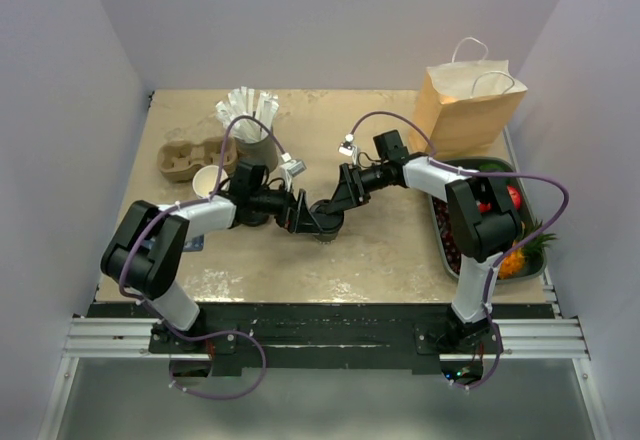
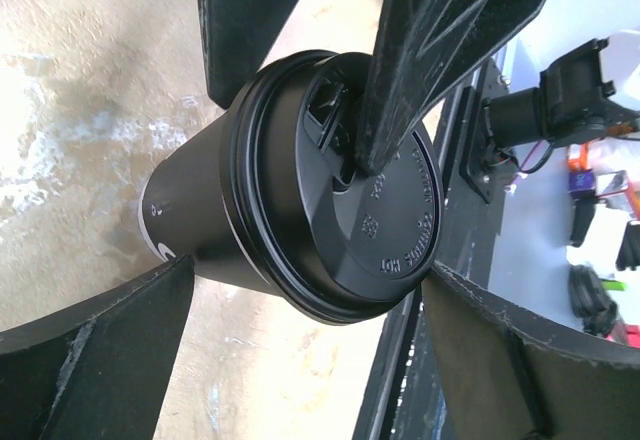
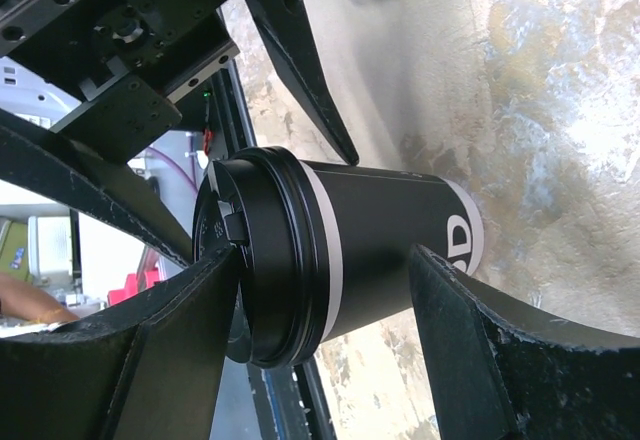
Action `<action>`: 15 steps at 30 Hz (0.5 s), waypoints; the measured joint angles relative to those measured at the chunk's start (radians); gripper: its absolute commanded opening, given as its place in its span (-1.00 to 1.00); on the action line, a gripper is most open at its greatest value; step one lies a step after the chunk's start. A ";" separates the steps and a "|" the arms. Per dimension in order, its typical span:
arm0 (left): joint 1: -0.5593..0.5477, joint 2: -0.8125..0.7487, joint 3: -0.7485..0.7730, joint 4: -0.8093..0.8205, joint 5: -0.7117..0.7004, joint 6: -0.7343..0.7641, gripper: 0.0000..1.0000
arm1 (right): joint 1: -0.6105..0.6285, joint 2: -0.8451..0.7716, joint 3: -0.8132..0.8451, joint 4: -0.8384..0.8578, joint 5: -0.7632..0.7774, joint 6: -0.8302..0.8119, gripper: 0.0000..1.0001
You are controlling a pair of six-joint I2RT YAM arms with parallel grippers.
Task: Pack the takeout coffee
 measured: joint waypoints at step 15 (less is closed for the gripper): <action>-0.024 0.024 0.080 -0.137 -0.049 0.102 0.89 | -0.004 0.000 -0.008 0.011 0.003 0.012 0.39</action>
